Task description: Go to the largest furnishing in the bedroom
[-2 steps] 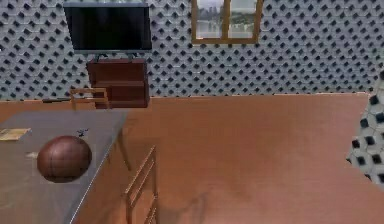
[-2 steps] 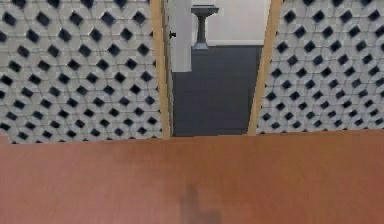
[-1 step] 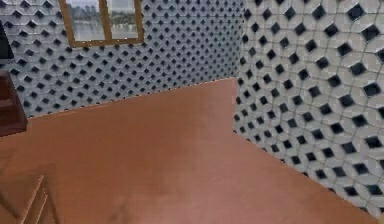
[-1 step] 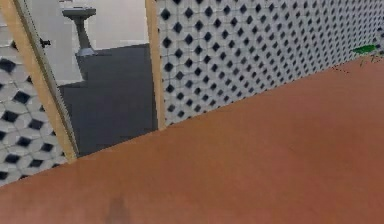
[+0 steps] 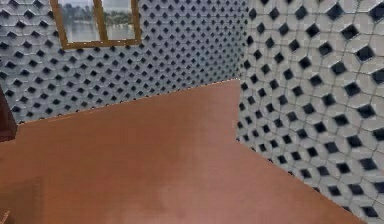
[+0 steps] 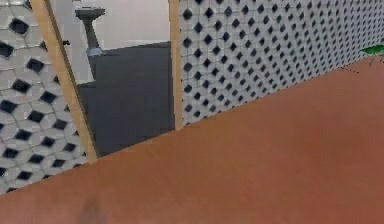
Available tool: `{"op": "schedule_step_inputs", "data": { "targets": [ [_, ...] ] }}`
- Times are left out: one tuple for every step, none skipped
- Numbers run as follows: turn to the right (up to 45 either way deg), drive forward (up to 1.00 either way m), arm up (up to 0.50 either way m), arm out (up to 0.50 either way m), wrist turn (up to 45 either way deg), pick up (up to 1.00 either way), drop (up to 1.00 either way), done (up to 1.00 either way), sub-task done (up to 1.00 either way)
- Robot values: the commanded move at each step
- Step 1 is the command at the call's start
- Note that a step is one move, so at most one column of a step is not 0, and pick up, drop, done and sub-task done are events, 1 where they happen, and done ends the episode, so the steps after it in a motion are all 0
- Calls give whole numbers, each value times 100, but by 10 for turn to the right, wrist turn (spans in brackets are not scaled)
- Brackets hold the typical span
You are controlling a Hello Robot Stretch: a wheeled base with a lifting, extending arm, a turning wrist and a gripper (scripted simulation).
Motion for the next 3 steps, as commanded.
{"op": "schedule_step_inputs", "data": {
  "targets": [
    [450, 0, 0, 0, 0, 0, 0, 0, 0],
    [420, 0, 0, 0, 0, 0, 0, 0, 0],
    [30, 0, 0, 0, 0, 0, 0, 0, 0]
  ]
}}
